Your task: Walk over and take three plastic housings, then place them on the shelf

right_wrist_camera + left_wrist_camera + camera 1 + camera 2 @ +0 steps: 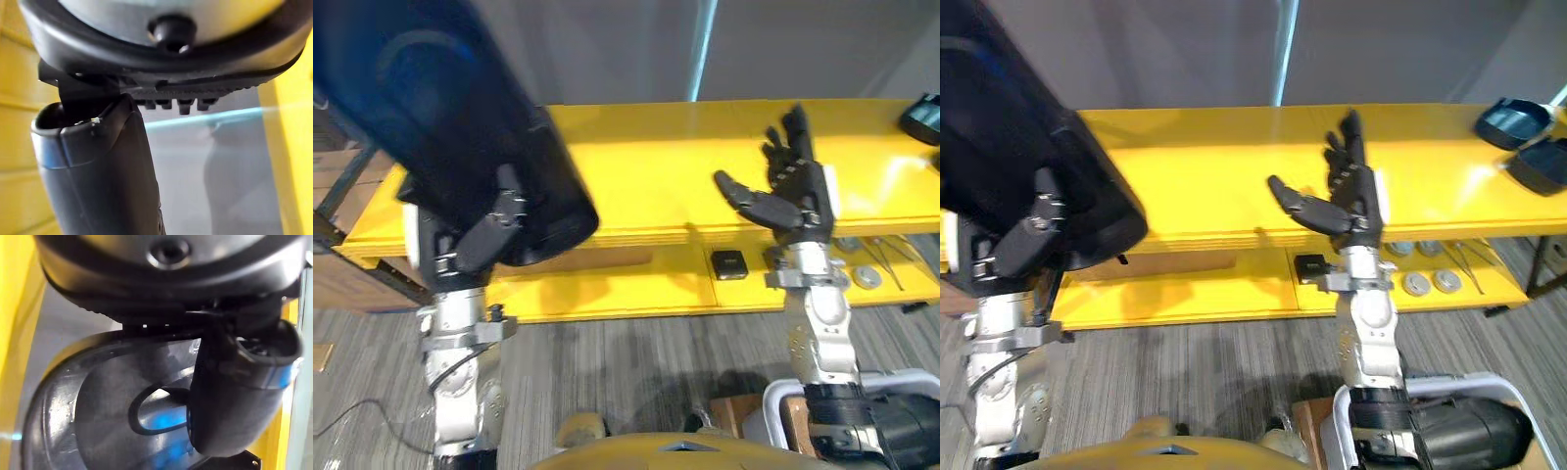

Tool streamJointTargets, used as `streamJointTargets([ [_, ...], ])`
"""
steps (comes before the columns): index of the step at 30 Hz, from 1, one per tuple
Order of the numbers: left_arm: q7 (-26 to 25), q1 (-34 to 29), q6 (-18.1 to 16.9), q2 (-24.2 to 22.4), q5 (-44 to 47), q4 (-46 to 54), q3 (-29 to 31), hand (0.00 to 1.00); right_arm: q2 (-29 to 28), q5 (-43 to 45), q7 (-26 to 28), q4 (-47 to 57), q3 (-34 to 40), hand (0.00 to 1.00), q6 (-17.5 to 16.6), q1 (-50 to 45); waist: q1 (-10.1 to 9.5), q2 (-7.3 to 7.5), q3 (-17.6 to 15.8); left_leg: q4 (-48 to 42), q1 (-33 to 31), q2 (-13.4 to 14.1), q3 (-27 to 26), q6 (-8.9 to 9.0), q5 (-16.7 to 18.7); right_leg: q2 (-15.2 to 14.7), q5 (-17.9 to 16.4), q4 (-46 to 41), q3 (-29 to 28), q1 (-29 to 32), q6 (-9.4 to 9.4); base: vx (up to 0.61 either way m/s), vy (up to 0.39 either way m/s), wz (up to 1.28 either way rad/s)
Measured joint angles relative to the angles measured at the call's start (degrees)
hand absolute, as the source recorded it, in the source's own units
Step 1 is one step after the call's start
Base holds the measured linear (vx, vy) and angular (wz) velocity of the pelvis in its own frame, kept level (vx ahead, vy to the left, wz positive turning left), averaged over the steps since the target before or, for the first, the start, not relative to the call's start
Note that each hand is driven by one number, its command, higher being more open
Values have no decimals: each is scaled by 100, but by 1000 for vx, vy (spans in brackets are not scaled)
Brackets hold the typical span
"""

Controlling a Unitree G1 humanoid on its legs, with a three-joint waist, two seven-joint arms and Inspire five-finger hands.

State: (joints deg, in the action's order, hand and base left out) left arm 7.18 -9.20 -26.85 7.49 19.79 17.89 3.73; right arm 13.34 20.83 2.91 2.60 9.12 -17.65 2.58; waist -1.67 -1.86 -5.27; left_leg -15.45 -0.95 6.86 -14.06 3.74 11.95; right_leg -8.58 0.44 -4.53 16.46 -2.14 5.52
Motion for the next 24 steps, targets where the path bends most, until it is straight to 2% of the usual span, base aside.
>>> streamJointTargets([
  [2, 156, 15, 135, 11, -92, 0, -101, 0, -28, -2, -26, 3, 81, 100, -3, -53, 161, -11, 10, 191, 191, -66, -72, -15, -69, -31, 3, 42, -52, -98, 2, 84, 12, -11],
  [6, 180, 36, 252, 44, -249, -26, -97, 0, -69, 8, -42, 110, 156, 100, -4, -247, 230, 38, 41, 393, 374, -117, -345, -28, -101, -22, 127, 246, -297, -102, 26, 30, 36, -36],
  [8, 213, 70, 378, 68, -241, -47, -92, 0, -326, 15, -32, 185, 260, 100, -4, -477, 338, 40, 43, 565, 474, -154, -458, -47, -152, -21, 230, 339, -432, -95, 29, -7, 39, -22],
  [11, 273, 234, 478, 189, -240, -193, -111, 0, -509, 17, 53, 220, 265, 100, -4, -723, 375, 42, 44, 680, 581, -200, -620, -50, -175, -27, 280, 379, -587, -66, 48, -28, 34, -32],
  [15, 270, 1026, 756, 490, -193, -1008, -127, 0, -527, 52, 470, 285, 259, 100, -2, -917, 559, 47, 46, 764, 618, -258, -870, -77, -192, -20, 356, 378, -895, 110, 70, -89, 19, -36],
  [17, 38, 1522, 891, 689, -184, -1707, -201, 0, -503, 106, 671, 470, 262, 100, 26, -981, 754, 46, 44, 755, 579, -292, -1012, -80, -191, -22, 356, 364, -1068, 235, 71, -130, -13, -36],
  [21, -340, 2283, 1066, 959, -136, -2591, -238, 0, -269, 206, 945, 625, 274, 100, 93, -1100, 1020, 29, 24, 585, 264, -288, -1170, -106, -170, -24, 340, 186, -1264, 675, 58, -117, -30, -28],
  [22, -463, 2595, 1144, 1053, -14, -2857, -240, 0, -130, 165, 986, 625, 285, 100, 106, -1099, 1127, 9, -14, 481, 114, -270, -1222, -122, -161, -21, 312, 16, -1357, 896, 24, -135, -40, -23],
  [24, -640, 3121, 1221, 1185, 172, -3162, -238, 0, 112, -13, 1083, 625, 327, 100, 106, -1071, 1205, -4, -240, 335, -11, -249, -1247, -137, -152, -15, 268, -267, -1447, 1153, -20, -108, -29, -24],
])
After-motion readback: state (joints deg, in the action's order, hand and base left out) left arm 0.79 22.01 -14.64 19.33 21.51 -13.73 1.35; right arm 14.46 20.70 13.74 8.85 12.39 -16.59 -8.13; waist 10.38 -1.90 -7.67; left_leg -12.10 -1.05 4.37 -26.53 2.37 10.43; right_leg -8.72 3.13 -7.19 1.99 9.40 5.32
